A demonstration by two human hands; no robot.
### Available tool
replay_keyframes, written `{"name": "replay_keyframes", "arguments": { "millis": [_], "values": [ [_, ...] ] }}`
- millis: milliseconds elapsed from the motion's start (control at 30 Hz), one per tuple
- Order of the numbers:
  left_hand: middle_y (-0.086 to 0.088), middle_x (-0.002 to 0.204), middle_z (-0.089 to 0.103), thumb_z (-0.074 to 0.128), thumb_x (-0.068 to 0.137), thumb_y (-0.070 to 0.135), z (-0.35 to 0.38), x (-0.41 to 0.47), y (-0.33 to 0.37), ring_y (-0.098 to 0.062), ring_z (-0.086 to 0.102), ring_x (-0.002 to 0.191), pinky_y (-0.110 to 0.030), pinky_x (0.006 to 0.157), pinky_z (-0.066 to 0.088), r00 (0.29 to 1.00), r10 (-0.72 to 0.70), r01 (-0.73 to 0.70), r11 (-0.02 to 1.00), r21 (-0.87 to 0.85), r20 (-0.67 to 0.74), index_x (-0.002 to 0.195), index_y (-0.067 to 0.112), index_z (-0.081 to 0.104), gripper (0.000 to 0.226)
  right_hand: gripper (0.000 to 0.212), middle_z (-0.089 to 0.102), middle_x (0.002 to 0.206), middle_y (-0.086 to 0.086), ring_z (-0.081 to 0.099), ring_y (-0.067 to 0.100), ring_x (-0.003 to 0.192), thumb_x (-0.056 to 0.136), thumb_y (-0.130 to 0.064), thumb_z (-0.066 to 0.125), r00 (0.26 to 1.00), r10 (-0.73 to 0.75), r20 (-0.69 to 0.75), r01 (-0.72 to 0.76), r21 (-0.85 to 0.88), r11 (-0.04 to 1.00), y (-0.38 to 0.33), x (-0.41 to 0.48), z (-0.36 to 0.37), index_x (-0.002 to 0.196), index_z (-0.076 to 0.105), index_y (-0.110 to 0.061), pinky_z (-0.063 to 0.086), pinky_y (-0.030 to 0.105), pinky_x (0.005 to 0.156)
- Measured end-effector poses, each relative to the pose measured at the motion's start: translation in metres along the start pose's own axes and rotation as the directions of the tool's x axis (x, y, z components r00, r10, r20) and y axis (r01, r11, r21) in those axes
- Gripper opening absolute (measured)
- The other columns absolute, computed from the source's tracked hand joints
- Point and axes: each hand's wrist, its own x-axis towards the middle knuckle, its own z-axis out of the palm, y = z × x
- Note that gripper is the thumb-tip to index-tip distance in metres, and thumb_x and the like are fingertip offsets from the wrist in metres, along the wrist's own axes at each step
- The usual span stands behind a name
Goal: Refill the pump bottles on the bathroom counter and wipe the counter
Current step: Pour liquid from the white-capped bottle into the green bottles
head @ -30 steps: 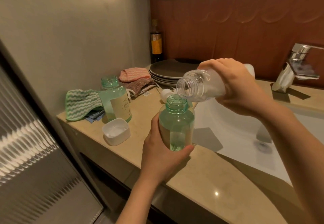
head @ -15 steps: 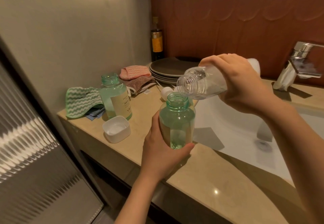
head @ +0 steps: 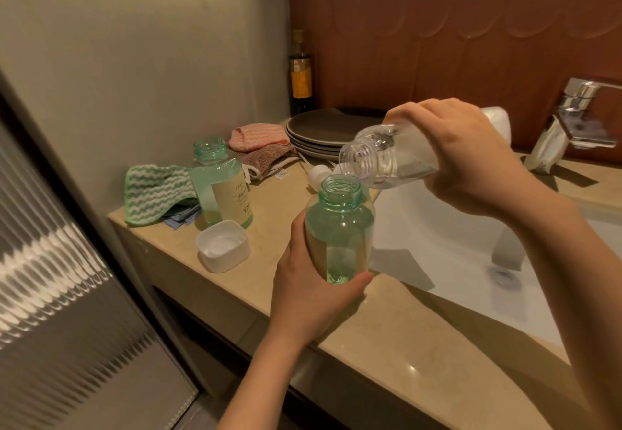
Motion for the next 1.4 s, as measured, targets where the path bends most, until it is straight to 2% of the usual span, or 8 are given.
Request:
{"name": "replay_keyframes", "arguments": {
  "millis": [167,533,767,933,1400],
  "values": [
    [0.041,0.116,0.04,0.076,0.049,0.054,0.0001,0.0007,0.0009,0.01,0.045,0.108,-0.026,0.096,0.043,1.0,-0.007,0.007,1.0,0.002,0.004,0.114,0.071,0.016,0.09,0.073,0.053,0.122,0.008,0.044,0.028,0.11,0.069,0.006,0.071,1.0,-0.008,-0.003,0.007,-0.045,0.999,-0.0018,-0.0005,-0.0023,0.131,0.044,-0.021,0.034,0.039,0.095],
    [0.034,0.121,0.045,0.077,0.049,0.052,-0.0009,-0.0012,0.0028,0.001,0.047,0.113,-0.032,0.099,0.046,1.0,-0.012,0.012,1.0,-0.004,-0.007,0.116,0.069,0.017,0.092,0.07,0.053,0.121,0.007,0.042,0.026,0.109,0.071,0.005,0.068,1.0,-0.018,0.006,0.018,-0.064,0.998,-0.0031,-0.0013,-0.0068,0.13,0.044,-0.022,0.032,0.037,0.095],
    [0.029,0.124,0.049,0.076,0.048,0.054,0.0002,-0.0006,0.0018,0.0,0.049,0.114,-0.035,0.097,0.047,1.0,-0.011,0.011,1.0,-0.014,-0.013,0.128,0.055,0.024,0.095,0.073,0.053,0.122,0.007,0.043,0.026,0.109,0.07,0.006,0.069,1.0,-0.011,0.019,0.012,-0.07,0.997,-0.0031,-0.0009,-0.0072,0.131,0.043,-0.022,0.032,0.036,0.093],
    [0.027,0.124,0.05,0.075,0.048,0.055,0.0005,-0.0007,0.0014,0.0,0.05,0.114,-0.035,0.096,0.048,1.0,-0.015,0.015,1.0,-0.025,-0.016,0.129,0.052,0.027,0.094,0.074,0.052,0.123,0.006,0.042,0.025,0.11,0.07,0.007,0.068,1.0,-0.002,0.028,0.004,-0.059,0.998,-0.0047,-0.0009,-0.0072,0.133,0.042,-0.023,0.031,0.034,0.094],
    [0.031,0.122,0.047,0.074,0.047,0.058,0.0,-0.0006,0.002,0.004,0.047,0.112,-0.028,0.095,0.046,1.0,-0.018,0.018,1.0,-0.017,-0.006,0.122,0.062,0.021,0.092,0.075,0.052,0.123,0.007,0.042,0.025,0.108,0.07,0.008,0.068,0.999,0.0,0.032,0.002,-0.068,0.998,-0.0041,-0.0011,-0.0082,0.133,0.042,-0.022,0.032,0.034,0.093]
  ]
}}
